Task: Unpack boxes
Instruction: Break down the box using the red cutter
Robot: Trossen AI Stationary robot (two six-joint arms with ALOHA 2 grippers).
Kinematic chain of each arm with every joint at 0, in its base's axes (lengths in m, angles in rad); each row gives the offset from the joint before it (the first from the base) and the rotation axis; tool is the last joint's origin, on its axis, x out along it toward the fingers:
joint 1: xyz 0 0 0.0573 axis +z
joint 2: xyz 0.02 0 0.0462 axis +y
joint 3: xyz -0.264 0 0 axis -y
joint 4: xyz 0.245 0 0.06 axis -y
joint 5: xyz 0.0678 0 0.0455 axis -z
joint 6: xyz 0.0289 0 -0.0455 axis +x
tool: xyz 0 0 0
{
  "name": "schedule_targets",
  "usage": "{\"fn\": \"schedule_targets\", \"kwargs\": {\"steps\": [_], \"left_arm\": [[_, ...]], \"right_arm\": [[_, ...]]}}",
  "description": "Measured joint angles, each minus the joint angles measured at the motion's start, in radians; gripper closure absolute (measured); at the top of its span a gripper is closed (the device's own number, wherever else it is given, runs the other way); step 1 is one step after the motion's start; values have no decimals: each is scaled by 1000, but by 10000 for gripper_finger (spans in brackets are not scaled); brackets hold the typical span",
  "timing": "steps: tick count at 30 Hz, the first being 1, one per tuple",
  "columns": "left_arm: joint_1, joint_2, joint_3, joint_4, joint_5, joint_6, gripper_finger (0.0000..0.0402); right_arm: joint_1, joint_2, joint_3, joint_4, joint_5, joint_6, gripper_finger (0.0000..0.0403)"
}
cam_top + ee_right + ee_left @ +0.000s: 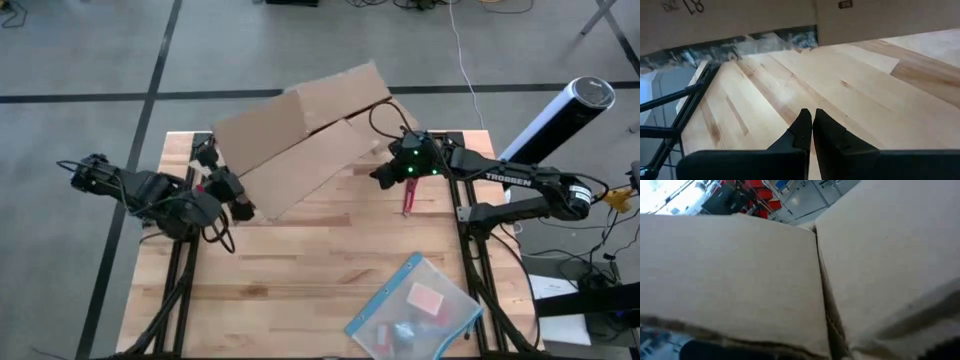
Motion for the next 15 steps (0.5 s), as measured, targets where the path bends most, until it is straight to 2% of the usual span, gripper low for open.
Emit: {"fn": "schedule_targets", "kwargs": {"steps": [9,15], "left_arm": [[5,28,72,-12,-1,92,401],[6,58,181,-11,-5,311,401]], "right_arm": [[0,0,0,1,3,13,403],[0,0,-1,21,3,13,403]]}}
